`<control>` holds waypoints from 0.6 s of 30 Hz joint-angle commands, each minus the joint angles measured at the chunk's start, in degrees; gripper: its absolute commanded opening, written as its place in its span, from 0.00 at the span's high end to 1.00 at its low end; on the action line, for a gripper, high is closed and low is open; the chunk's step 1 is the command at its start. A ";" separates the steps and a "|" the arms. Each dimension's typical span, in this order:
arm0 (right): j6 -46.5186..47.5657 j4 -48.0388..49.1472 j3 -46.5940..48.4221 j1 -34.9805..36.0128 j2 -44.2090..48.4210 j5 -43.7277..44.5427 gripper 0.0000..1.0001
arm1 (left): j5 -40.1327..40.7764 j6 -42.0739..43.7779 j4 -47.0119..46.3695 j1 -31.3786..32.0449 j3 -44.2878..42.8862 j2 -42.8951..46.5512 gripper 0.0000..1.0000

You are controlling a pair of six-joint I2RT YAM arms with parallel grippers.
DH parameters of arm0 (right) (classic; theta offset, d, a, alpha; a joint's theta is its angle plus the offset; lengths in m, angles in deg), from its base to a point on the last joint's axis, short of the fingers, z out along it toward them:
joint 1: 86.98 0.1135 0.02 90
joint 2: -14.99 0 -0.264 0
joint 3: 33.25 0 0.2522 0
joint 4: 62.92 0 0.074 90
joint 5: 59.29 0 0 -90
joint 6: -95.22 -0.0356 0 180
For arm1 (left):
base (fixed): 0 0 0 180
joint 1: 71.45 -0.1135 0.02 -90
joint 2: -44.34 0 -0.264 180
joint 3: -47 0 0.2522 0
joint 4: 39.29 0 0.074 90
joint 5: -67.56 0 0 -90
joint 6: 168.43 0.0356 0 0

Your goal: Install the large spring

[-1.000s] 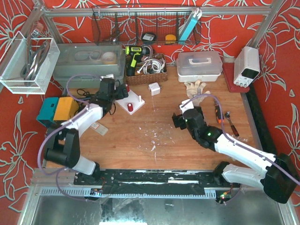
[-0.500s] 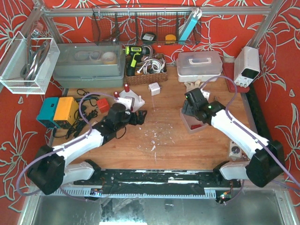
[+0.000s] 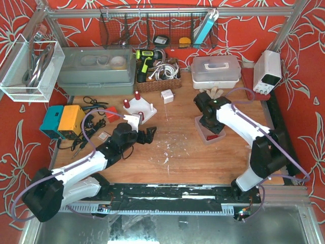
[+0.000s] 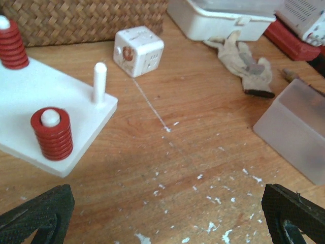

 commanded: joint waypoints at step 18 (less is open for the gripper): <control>-9.21 -6.15 7.30 -5.58 -16.66 -10.94 0.58 | 1.03 1.17 -3.42 2.33 -0.04 3.25 0.00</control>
